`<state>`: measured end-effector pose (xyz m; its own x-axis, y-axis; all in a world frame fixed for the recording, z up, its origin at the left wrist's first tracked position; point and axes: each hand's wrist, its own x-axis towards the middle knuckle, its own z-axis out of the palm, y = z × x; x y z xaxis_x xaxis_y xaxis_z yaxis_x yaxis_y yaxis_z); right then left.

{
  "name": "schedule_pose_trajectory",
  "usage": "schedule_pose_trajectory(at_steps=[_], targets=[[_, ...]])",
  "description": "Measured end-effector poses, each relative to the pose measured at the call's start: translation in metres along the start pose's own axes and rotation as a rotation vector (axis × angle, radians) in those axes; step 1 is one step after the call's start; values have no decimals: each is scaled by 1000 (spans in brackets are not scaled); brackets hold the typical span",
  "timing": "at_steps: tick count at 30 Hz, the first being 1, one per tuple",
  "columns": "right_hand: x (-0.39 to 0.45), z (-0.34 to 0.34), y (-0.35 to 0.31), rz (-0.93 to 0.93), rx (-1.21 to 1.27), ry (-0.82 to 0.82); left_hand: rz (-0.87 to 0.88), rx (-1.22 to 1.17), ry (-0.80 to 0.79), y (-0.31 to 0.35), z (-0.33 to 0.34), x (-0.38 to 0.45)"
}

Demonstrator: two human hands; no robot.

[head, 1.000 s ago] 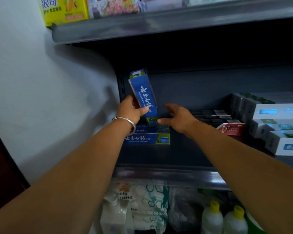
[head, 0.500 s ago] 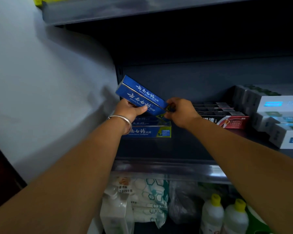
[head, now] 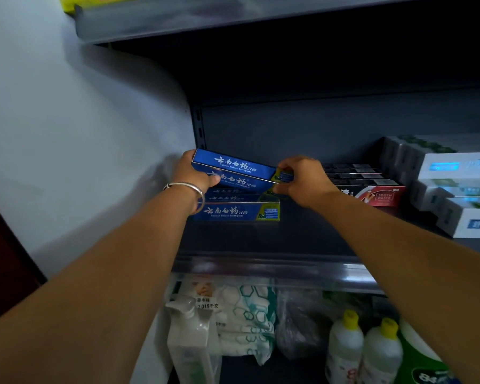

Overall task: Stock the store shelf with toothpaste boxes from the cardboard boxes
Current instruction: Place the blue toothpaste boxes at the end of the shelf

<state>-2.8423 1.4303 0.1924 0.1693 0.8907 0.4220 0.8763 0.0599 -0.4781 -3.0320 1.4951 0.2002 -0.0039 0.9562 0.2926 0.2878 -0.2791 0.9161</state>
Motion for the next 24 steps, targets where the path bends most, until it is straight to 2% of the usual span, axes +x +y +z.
schedule_pose_trajectory(at_steps=[24], targets=[[-8,3,-5,51,106,-96,-225,388,23,-15,-18,1]])
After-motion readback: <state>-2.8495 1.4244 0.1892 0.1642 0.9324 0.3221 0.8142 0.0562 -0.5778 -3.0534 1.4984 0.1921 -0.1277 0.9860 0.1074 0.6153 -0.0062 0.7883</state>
